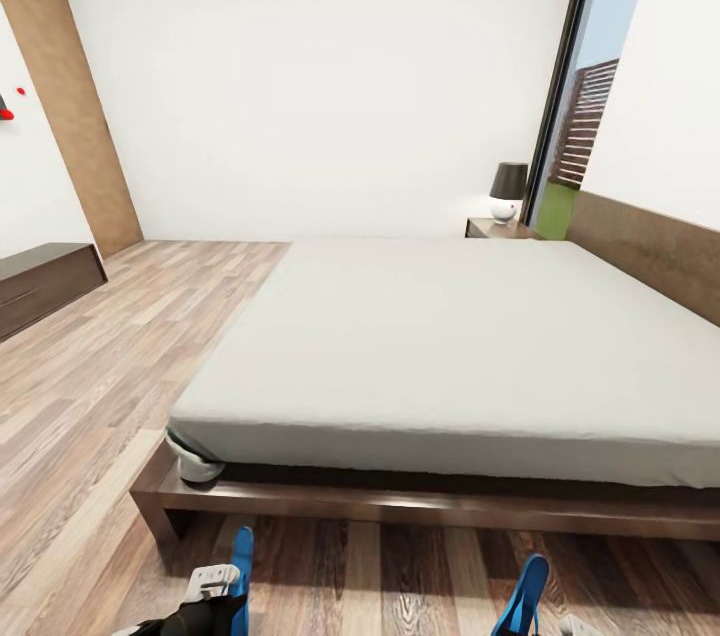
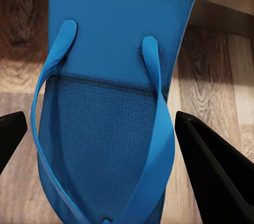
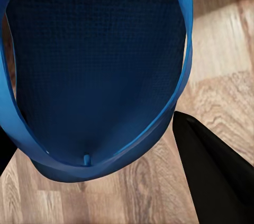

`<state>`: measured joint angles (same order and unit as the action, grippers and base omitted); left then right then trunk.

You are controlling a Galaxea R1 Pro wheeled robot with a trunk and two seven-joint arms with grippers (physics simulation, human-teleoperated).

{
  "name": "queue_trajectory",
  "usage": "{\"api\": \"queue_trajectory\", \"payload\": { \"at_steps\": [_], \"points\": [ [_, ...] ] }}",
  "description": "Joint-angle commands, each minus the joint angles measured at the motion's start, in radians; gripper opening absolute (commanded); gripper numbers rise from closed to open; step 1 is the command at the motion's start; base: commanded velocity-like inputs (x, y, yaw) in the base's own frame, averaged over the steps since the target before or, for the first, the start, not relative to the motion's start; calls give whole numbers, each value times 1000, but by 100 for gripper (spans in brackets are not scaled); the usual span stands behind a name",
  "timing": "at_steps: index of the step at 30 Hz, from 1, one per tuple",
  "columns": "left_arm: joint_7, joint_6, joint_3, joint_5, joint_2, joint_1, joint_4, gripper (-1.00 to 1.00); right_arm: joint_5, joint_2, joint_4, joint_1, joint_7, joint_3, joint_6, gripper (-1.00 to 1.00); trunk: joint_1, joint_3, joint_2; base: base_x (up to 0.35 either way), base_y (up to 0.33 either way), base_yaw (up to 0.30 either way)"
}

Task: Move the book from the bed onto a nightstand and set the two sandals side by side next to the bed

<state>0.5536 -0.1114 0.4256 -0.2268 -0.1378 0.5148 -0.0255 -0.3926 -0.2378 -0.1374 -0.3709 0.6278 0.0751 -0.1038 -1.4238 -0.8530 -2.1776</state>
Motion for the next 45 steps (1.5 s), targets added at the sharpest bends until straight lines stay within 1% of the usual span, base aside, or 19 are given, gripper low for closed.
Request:
{"api": "queue_trajectory", "payload": {
  "at_steps": [1,7,9,10,12,13,18,20,21,23,24,26,28,29,30,34,40,43,45],
  "points": [
    [2,-7,7,-11,0,1,1,-100,-3,0,-1,0,4,8,-11,-100,0,-1,0,0,0,0],
    [-4,-8,7,-12,0,1,0,-100,-4,0,-1,0,4,8,-11,-100,0,-1,0,0,0,0],
    [-55,-9,7,-13,-1,1,-2,-100,-6,0,-1,0,4,8,-11,-100,0,-1,0,0,0,0],
    [-100,-9,7,-14,-1,1,-3,-100,-7,0,-2,0,5,8,-11,-100,0,-1,0,0,0,0],
    [-280,-9,5,-14,3,1,-4,-100,-7,-1,-2,0,5,10,-13,-100,0,-1,0,0,0,0],
    [-334,-9,5,-14,11,1,-4,-100,-8,-1,-2,0,6,10,-13,-100,0,-1,0,0,0,0],
    [-539,-1,2,-19,71,0,-14,-100,-9,-8,-2,0,13,12,-21,-100,0,-1,0,0,0,0],
    [-645,11,1,-32,95,1,-20,-100,-9,-11,-3,0,16,14,-24,-100,0,-1,0,0,0,0],
    [-674,23,1,-42,107,2,-29,-100,-9,-15,-3,0,17,15,-25,-100,0,-1,0,0,0,0],
    [-699,54,1,-62,128,3,-55,-100,-9,-36,-3,0,18,16,-27,-100,0,-1,0,0,0,0],
    [-712,93,1,-88,143,3,-88,-100,-10,-72,-5,0,25,16,-27,-100,0,-1,0,0,0,0],
    [-719,132,1,-121,153,4,-122,-100,-11,-128,-5,0,76,16,-30,-100,0,-1,0,0,0,0],
    [-721,148,2,-137,156,4,-138,-100,-13,-184,-4,0,186,18,-47,-100,0,-1,0,0,0,0],
    [-721,152,2,-143,157,4,-144,-100,-13,-220,-4,0,274,18,-76,-100,0,-1,0,0,0,0],
    [-720,153,2,-145,156,4,-146,-100,-14,-235,-4,0,324,18,-101,-100,0,-1,0,0,0,0],
    [-718,154,2,-148,159,4,-148,-100,-14,-260,-19,0,422,22,-233,-100,0,-1,0,0,0,0],
    [-718,154,5,-149,158,4,-147,-100,-15,-264,-144,0,452,27,-450,-100,0,-1,0,0,0,0],
    [-718,154,5,-149,158,4,-146,-100,-15,-264,-199,0,539,28,-565,-100,0,-1,0,0,0,0],
    [-718,152,5,-149,158,3,-145,-100,-15,-264,-214,0,580,28,-611,-100,0,-1,0,0,0,0]
  ]
}}
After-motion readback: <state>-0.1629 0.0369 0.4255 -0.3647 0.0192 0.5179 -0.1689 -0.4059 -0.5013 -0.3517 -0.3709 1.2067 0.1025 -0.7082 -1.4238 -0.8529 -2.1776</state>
